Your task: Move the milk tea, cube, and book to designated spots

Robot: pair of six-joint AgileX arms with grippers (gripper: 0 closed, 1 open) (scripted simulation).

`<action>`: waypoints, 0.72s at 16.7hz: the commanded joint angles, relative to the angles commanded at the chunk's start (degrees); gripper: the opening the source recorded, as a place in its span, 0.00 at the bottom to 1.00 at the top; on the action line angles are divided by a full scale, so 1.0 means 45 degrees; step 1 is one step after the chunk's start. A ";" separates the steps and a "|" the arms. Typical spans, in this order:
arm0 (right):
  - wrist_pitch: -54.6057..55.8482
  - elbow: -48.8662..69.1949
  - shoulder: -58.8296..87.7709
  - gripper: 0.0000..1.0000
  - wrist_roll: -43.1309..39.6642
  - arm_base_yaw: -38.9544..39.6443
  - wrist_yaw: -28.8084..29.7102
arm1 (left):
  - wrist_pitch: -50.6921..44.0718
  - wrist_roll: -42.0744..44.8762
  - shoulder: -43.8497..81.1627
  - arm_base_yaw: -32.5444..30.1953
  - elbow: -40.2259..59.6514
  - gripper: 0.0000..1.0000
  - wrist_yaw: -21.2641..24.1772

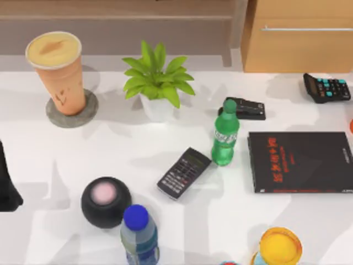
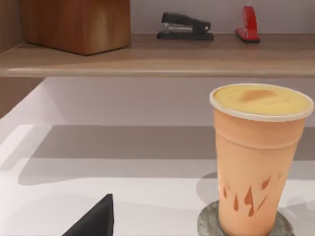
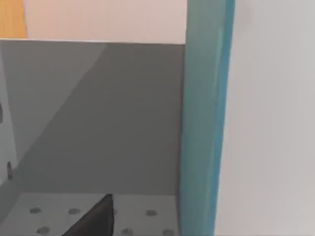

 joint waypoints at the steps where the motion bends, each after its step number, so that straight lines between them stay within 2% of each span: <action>1: -0.0074 0.0242 0.0155 1.00 0.0000 0.0028 0.0042 | 0.0000 0.0000 0.0000 0.0000 0.0000 1.00 0.0000; 6: -0.0549 0.1660 0.1103 1.00 -0.0006 0.0234 0.0264 | 0.0000 0.0000 0.0000 0.0000 0.0000 1.00 0.0000; 10: -0.0590 0.1783 0.1184 1.00 -0.0007 0.0252 0.0283 | 0.0000 0.0000 0.0000 0.0000 0.0000 1.00 0.0000; 12: -0.0590 0.1783 0.1184 0.85 -0.0007 0.0252 0.0283 | 0.0000 0.0000 0.0000 0.0000 0.0000 1.00 0.0000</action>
